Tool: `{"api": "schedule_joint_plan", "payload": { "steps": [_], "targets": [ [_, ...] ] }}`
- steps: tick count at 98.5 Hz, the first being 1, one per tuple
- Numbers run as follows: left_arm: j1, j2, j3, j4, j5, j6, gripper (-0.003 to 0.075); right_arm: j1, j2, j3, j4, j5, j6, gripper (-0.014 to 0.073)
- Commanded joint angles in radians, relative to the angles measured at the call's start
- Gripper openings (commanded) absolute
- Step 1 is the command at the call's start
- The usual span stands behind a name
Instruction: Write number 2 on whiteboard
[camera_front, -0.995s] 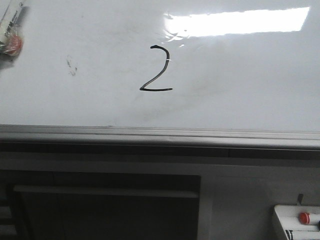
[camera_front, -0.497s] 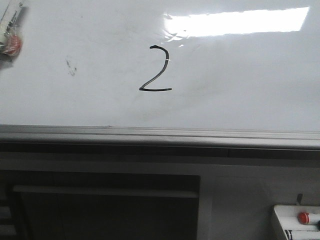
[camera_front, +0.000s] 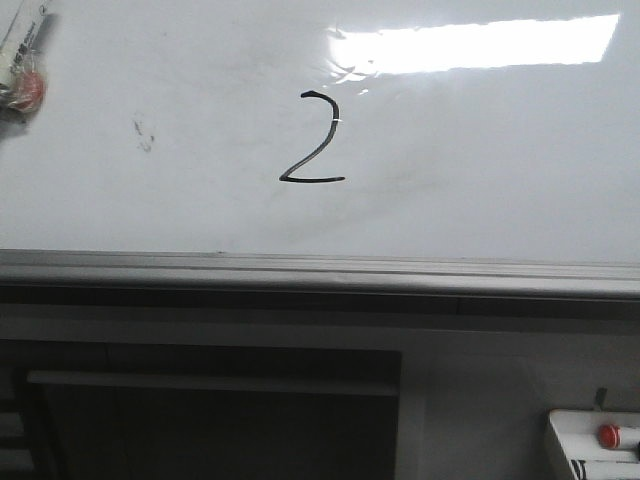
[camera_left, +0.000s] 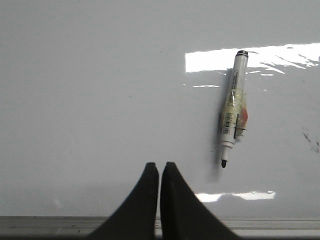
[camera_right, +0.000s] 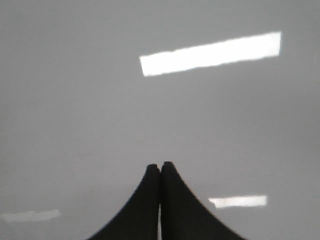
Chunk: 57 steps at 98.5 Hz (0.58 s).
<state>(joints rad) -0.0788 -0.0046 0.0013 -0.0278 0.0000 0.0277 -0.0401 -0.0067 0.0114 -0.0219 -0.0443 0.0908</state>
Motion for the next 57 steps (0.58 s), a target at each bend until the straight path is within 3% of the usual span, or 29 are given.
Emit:
{"api": "schedule_joint_plan", "payload": {
  "steps": [1, 57],
  "targets": [
    [-0.002, -0.026, 0.032, -0.01, -0.079, -0.01, -0.0018, -0.006, -0.021, 0.029, 0.006, -0.093, -0.001, -0.0072],
    [-0.002, -0.026, 0.032, -0.01, -0.079, -0.01, -0.0018, -0.006, -0.021, 0.029, 0.006, -0.074, -0.001, -0.0072]
  ]
}}
